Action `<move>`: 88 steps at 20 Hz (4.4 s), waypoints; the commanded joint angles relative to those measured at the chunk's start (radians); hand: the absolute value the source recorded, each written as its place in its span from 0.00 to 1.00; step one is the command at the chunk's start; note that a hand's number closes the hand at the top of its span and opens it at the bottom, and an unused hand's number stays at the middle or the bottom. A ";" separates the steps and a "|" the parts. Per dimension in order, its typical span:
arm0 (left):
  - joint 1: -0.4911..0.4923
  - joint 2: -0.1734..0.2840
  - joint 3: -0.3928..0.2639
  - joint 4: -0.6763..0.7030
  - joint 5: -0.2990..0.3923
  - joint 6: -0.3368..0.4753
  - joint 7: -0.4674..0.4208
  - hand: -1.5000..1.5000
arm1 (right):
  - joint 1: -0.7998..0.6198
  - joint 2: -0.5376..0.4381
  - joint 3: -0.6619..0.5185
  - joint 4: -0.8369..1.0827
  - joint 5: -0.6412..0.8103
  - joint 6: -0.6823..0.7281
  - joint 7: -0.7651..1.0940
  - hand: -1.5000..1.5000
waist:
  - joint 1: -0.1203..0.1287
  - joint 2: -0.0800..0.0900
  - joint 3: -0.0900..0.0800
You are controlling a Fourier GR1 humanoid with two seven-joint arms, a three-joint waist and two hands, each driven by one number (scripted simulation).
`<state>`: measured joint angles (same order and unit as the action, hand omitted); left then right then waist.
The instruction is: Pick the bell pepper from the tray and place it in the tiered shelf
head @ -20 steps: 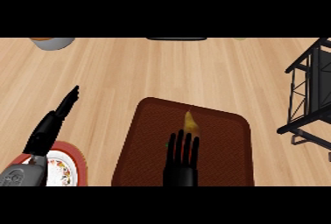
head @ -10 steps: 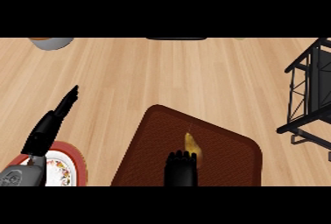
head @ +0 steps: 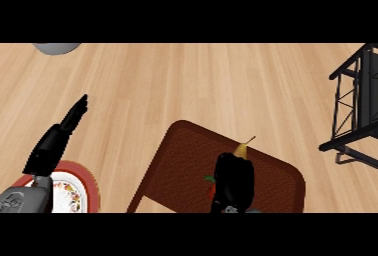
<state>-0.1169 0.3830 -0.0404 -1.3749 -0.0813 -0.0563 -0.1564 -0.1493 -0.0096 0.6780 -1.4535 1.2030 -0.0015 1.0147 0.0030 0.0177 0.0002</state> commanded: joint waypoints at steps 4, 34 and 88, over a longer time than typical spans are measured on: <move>0.008 0.000 -0.011 -0.016 -0.018 0.001 0.003 0.50 | -0.384 -0.104 -0.441 0.095 -0.082 0.013 -0.007 1.00 | 0.021 -0.010 0.000; -0.005 0.010 0.050 -0.018 -0.009 -0.056 0.021 0.50 | -0.921 -0.455 -0.801 0.030 0.064 0.522 -0.025 1.00 | -0.002 -0.020 -0.001; 0.009 -0.057 0.094 -0.027 -0.077 -0.055 0.047 0.50 | -0.317 -0.508 -1.459 -0.414 -0.347 0.030 -0.260 0.00 | -0.033 -0.030 0.000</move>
<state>-0.1017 0.3188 0.0434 -1.3742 -0.1638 -0.1077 -0.1474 -0.5112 -0.5198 -0.6836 -1.7293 0.9215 -0.0197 0.6692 -0.0222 -0.0080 -0.0047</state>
